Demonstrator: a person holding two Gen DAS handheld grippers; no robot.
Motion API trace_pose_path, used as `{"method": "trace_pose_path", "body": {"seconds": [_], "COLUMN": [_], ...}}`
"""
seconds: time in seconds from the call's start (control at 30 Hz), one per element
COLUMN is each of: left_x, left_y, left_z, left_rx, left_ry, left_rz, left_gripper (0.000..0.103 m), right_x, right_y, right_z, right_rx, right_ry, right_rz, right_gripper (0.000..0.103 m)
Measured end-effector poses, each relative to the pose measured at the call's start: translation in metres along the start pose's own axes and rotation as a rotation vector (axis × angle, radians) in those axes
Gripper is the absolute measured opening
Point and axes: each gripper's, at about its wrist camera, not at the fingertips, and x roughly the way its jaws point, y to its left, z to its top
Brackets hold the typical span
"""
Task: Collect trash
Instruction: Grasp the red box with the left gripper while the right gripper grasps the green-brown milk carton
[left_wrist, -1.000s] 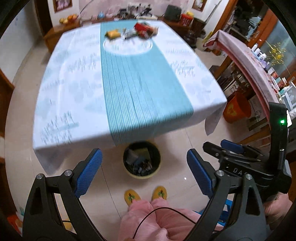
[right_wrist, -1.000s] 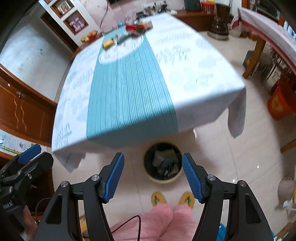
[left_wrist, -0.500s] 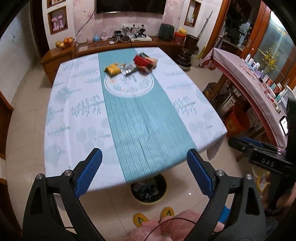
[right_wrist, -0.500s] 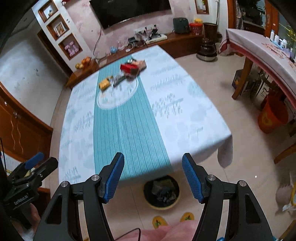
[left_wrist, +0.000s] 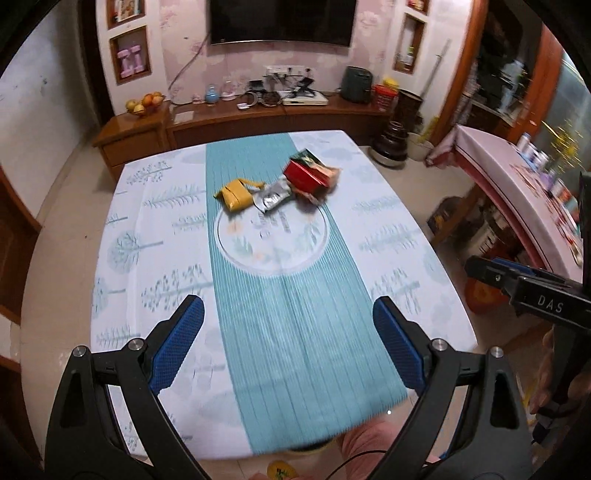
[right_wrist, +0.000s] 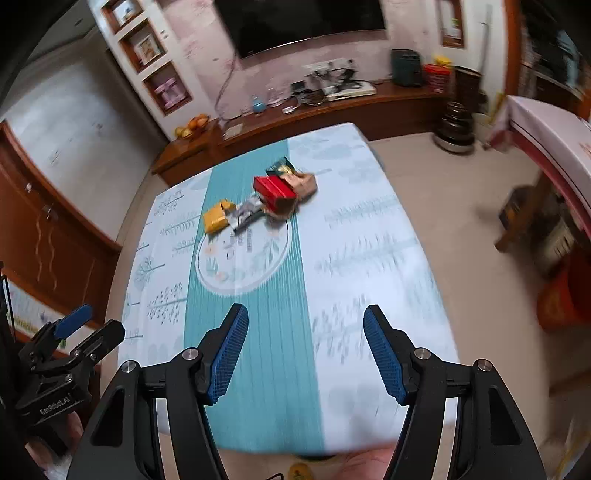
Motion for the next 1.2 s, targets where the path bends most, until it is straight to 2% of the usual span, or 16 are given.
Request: {"method": "trace_pose_path", "body": {"seconds": [0.13, 0.27, 0.4, 0.63, 0.8, 0.97, 1.03, 1.1, 1.2], "left_x": [0.039, 0.078, 0.125, 0.212, 0.265, 0.304, 0.321, 0.329, 0.344], "left_y": [-0.014, -0.028, -0.039, -0.05, -0.048, -0.042, -0.042, -0.042, -0.044], "left_z": [0.043, 0.079, 0.11, 0.147, 0.159, 0.163, 0.164, 0.167, 0.168], "left_rx": [-0.091, -0.173, -0.261, -0.363, -0.442, -0.499, -0.511, -0.517, -0.515], "left_ry": [0.034, 0.061, 0.093, 0.15, 0.208, 0.239, 0.255, 0.266, 0.279], "left_rz": [0.042, 0.065, 0.102, 0.16, 0.151, 0.14, 0.145, 0.145, 0.154], "left_gripper": [0.091, 0.091, 0.091, 0.091, 0.089, 0.075, 0.063, 0.059, 0.059], "right_x": [0.042, 0.09, 0.138, 0.204, 0.233, 0.255, 0.259, 0.266, 0.271], "right_y": [-0.023, -0.041, -0.058, -0.076, -0.082, -0.089, -0.09, -0.091, -0.088], "right_z": [0.071, 0.124, 0.162, 0.19, 0.196, 0.203, 0.205, 0.208, 0.214], "right_rx": [-0.063, -0.119, -0.142, -0.126, -0.122, -0.113, -0.109, -0.107, -0.112], "right_ry": [0.058, 0.102, 0.142, 0.183, 0.207, 0.222, 0.225, 0.228, 0.229], "right_rz": [0.057, 0.087, 0.113, 0.168, 0.202, 0.224, 0.233, 0.245, 0.258], "right_gripper": [0.066, 0.066, 0.066, 0.066, 0.066, 0.066, 0.066, 0.066, 0.066]}}
